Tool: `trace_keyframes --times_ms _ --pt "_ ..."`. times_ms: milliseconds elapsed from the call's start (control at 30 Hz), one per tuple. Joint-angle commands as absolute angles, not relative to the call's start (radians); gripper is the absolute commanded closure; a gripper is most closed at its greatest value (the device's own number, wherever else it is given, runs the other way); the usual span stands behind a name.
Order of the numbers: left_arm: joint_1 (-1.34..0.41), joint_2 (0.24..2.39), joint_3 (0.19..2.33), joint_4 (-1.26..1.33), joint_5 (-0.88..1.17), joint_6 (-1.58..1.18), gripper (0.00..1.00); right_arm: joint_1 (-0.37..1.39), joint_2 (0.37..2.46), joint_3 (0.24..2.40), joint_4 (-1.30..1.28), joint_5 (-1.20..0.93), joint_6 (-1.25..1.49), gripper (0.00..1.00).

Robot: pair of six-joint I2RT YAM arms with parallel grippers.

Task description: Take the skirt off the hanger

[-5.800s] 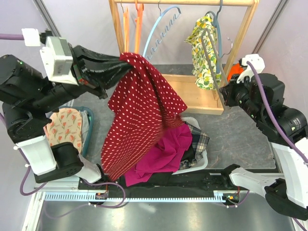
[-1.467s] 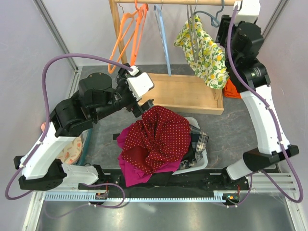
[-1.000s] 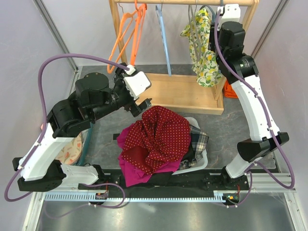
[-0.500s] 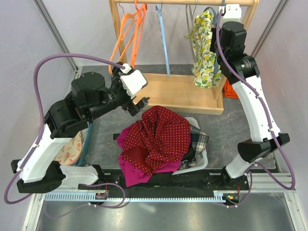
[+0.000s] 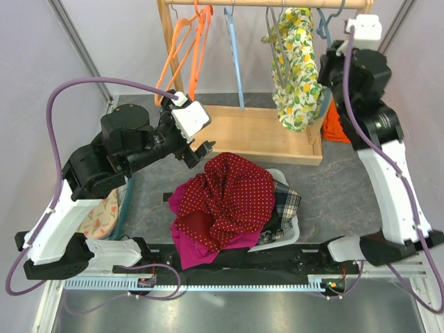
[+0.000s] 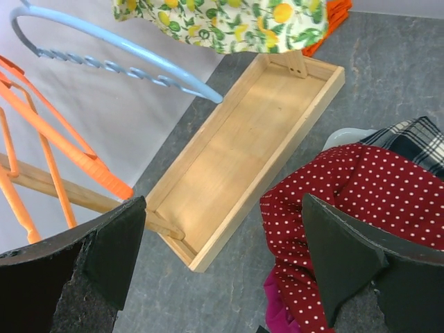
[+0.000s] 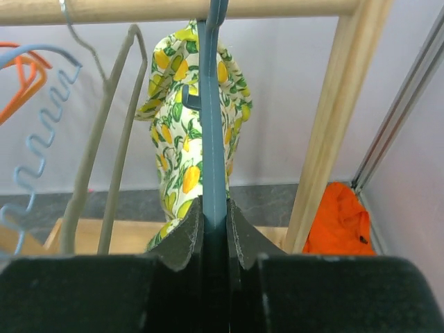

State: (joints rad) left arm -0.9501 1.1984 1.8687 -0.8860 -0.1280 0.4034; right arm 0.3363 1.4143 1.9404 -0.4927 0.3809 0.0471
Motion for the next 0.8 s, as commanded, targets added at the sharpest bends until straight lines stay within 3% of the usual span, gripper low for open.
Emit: trace_keyframes --times_ms 0,200,433,600,767 --pt "-0.946 1.203 1.910 -0.890 -0.024 0.351 0.00 0.334 1.170 1.821 -0.490 0.252 0.158 1.00" --pt "-0.974 1.284 2.025 -0.957 0.219 0.316 0.01 0.334 0.975 1.741 -0.751 -0.089 0.187 1.00" --pt "-0.973 1.335 2.099 -0.956 0.258 0.288 0.00 0.333 0.789 1.686 -0.842 -0.483 0.216 1.00" --pt "-0.971 1.325 2.037 -0.927 0.098 0.307 0.01 0.336 0.749 1.684 -0.813 -0.563 0.233 1.00" --pt "-0.969 1.307 1.967 -0.930 0.090 0.321 0.00 0.336 0.782 1.706 -0.795 -0.581 0.242 1.00"
